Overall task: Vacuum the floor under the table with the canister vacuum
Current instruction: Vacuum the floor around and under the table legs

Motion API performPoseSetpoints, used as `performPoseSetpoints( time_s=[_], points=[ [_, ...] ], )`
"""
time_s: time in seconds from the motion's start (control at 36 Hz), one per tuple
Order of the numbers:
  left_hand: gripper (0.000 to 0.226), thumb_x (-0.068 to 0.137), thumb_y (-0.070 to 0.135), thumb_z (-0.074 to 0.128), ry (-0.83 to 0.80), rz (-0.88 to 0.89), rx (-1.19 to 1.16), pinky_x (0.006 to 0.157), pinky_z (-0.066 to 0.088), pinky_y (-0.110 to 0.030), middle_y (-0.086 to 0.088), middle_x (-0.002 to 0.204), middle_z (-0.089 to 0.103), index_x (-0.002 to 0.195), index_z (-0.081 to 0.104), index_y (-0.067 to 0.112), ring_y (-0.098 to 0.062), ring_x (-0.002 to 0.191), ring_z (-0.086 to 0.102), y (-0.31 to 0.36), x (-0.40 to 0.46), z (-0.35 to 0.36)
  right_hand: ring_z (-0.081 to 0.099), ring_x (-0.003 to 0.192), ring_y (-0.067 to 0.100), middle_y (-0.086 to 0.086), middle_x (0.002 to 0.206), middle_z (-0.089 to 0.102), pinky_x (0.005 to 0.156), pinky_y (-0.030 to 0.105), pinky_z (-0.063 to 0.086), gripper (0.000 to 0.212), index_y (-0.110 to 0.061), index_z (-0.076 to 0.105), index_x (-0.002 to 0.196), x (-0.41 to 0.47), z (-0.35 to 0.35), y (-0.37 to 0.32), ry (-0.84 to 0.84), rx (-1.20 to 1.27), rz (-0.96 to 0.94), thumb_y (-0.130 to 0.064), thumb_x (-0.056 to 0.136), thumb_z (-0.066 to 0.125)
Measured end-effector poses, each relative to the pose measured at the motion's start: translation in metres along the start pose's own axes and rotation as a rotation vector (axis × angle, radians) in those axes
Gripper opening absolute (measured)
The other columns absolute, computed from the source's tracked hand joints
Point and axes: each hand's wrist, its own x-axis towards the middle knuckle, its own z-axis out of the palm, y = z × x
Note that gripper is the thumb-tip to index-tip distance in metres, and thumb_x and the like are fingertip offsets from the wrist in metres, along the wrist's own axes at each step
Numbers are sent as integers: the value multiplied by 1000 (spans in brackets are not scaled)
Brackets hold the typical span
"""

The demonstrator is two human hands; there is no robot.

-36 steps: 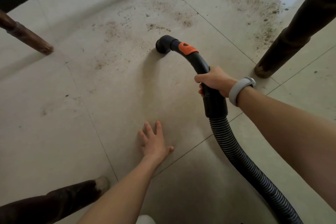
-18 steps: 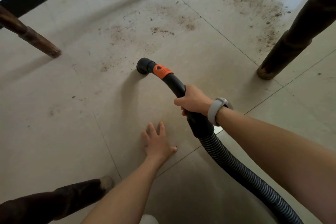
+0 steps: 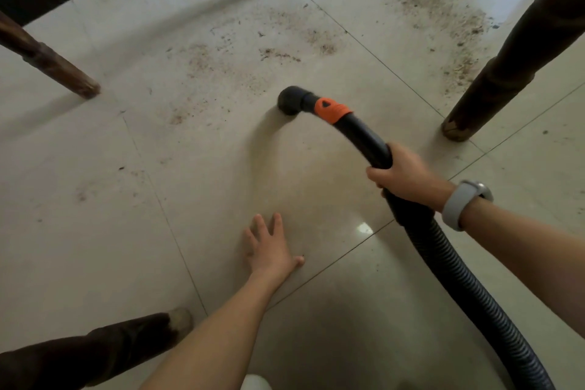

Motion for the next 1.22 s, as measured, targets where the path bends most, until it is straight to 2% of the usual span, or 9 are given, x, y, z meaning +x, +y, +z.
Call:
performPoseSetpoints(
  time_s=[0.11, 0.19, 0.42, 0.53, 0.64, 0.72, 0.92, 1.03, 1.22],
  points=[
    [107, 80, 44, 72, 7, -1, 9, 114, 22, -55, -7, 158, -20, 153, -5, 28, -39, 144, -13, -1, 0, 0, 66, 74, 28, 9, 84, 66, 71, 37, 54, 32, -15, 49, 110, -2, -20, 13, 165, 0, 74, -24, 83, 64],
    [107, 79, 45, 73, 16, -3, 9, 114, 22, -54, -6, 159, -19, 153, -3, 29, -39, 144, -11, -1, 1, 0, 66, 74, 30, 12, 85, 66, 73, 42, 56, 38, -11, 48, 114, -10, -24, 20, 201, 42, 107, -21, 81, 65],
    [88, 86, 41, 65, 52, 78, 62, 119, 10, -38, -8, 161, 0, 153, 11, 22, -34, 146, 4, -16, 5, -7, 62, 70, 22, 4, 82, 62, 64, 32, 51, 28, -23, 45, 98, -54, 8, 6, -72, -139, -56, -23, 80, 67],
    [67, 92, 28, 55, 91, 93, 25, 117, 15, -35, -11, 156, 22, 149, 23, 12, -27, 143, 20, -30, -1, -15, 54, 64, 8, -7, 75, 54, 52, 18, 34, 25, -29, 40, 92, -74, 28, -5, -258, -294, -178, -27, 83, 64],
    [60, 91, 20, 52, 133, 17, 13, 115, 20, -35, -11, 150, 29, 145, 29, 9, -28, 138, 25, -50, -8, -7, 58, 67, 10, -4, 79, 58, 57, 21, 44, 23, -30, 42, 90, -80, 25, -7, -366, -313, -197, -27, 83, 64],
    [64, 93, 12, 51, 130, 11, -8, 118, 17, -36, -10, 155, 17, 149, 21, 10, -29, 143, 16, -56, -13, -2, 62, 68, 12, -2, 80, 62, 67, 31, 53, 21, -29, 46, 87, -76, 8, 1, -379, -315, -181, -24, 81, 65],
    [64, 96, 20, 48, 110, -7, -60, 118, 13, -38, -9, 160, 7, 151, 18, 9, -32, 145, 10, -52, -10, -3, 67, 59, 13, 0, 73, 65, 60, 27, 51, 22, -29, 46, 83, -73, -11, 20, -228, -195, -69, -22, 81, 67],
    [65, 96, 22, 48, 73, -20, -41, 118, 12, -38, -11, 160, 4, 151, 16, 9, -33, 145, 8, -51, -9, -3, 65, 64, 16, 1, 78, 63, 63, 29, 53, 24, -29, 44, 84, -82, -1, 11, -266, -185, -107, -21, 80, 66],
    [68, 90, 11, 49, 76, -32, -121, 111, 27, -38, -13, 154, 20, 151, 17, 10, -32, 140, 24, -56, -13, -3, 50, 60, 5, -10, 70, 51, 51, 15, 32, 27, -34, 34, 79, -107, 28, 13, -455, -465, -239, -31, 80, 62]
  ],
)
